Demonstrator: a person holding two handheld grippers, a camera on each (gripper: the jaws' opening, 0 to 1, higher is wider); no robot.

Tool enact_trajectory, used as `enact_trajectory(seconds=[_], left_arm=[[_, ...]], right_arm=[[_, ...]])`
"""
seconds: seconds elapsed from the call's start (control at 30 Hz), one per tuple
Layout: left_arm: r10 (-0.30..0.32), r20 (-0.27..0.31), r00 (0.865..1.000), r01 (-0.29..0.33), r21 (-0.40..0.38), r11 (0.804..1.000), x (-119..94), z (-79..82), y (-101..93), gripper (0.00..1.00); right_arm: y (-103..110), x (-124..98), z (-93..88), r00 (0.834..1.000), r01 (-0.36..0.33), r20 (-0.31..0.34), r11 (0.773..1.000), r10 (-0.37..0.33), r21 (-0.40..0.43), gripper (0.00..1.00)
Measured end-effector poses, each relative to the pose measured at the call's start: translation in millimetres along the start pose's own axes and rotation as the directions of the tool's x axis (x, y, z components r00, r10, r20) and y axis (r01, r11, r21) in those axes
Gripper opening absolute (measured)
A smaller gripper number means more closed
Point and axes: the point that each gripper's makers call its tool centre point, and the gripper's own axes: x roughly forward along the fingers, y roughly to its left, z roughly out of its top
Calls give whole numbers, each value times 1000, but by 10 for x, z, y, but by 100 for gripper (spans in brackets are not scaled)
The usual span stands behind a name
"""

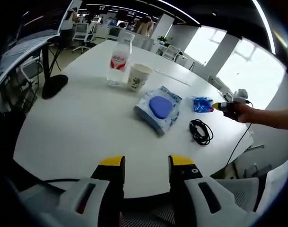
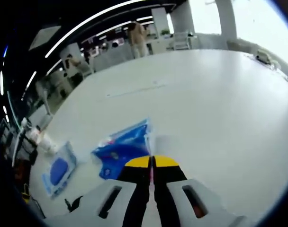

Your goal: Arrange the tabletop items into an orderly group along one side of the table until the central work area is clear of visible clutter.

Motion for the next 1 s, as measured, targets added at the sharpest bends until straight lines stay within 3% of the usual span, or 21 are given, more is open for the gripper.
enact_trajectory(seconds=[0.37, 1.0], left_arm=[[9, 3, 1000, -9, -1, 1000, 75, 20, -114, 35], [28, 0, 1000, -28, -11, 1000, 179, 32, -245, 35]], right_arm=[[-181, 121, -18, 999, 12, -31, 1000, -11, 15, 0], [-262, 328, 28, 999, 4, -34, 998, -2, 57, 0]])
